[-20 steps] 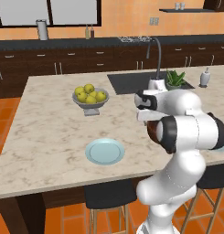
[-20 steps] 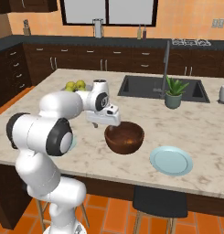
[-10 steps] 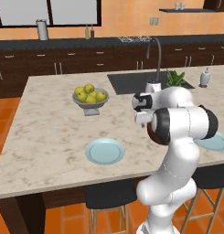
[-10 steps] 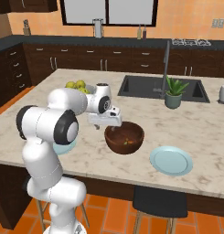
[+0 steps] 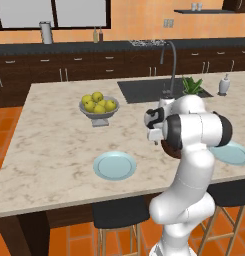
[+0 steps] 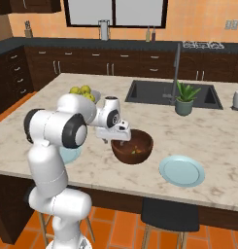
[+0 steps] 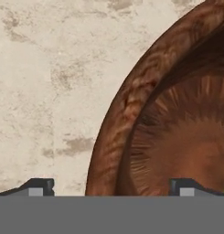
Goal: Pick the chicken drumstick and lemon wedge from their plates and place them in the bowl. Then put the bowl in the fridge.
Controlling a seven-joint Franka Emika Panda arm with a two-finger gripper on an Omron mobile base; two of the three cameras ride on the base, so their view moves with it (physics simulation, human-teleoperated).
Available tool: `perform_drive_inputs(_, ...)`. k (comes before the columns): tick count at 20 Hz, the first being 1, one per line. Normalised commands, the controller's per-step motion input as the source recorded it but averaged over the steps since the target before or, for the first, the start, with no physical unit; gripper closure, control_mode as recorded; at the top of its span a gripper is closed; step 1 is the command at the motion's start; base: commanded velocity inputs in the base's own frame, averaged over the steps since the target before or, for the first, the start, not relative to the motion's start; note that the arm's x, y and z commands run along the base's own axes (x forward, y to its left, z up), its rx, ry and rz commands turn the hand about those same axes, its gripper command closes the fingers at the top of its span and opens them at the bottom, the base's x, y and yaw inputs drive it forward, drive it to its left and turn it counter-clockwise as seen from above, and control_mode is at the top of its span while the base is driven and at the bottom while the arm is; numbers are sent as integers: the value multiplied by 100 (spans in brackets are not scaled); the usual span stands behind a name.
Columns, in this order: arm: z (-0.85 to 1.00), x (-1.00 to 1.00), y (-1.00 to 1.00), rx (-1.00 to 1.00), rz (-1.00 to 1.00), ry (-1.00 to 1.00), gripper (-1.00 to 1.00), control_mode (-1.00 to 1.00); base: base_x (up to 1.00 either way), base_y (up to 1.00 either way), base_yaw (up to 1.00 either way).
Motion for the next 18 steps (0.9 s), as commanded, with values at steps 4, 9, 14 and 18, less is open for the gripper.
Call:
perform_drive_inputs(4,-17,0,0,0,0,0,100,-100,0,0,0)
perform_drive_inputs(9,-1,0,0,0,0,0,100,-100,0,0,0)
perform_drive_inputs(14,0,0,0,0,0,0,100,-100,0,0,0)
perform_drive_inputs(18,66,-11,-18,0,2,2,100,-100,0,0,0)
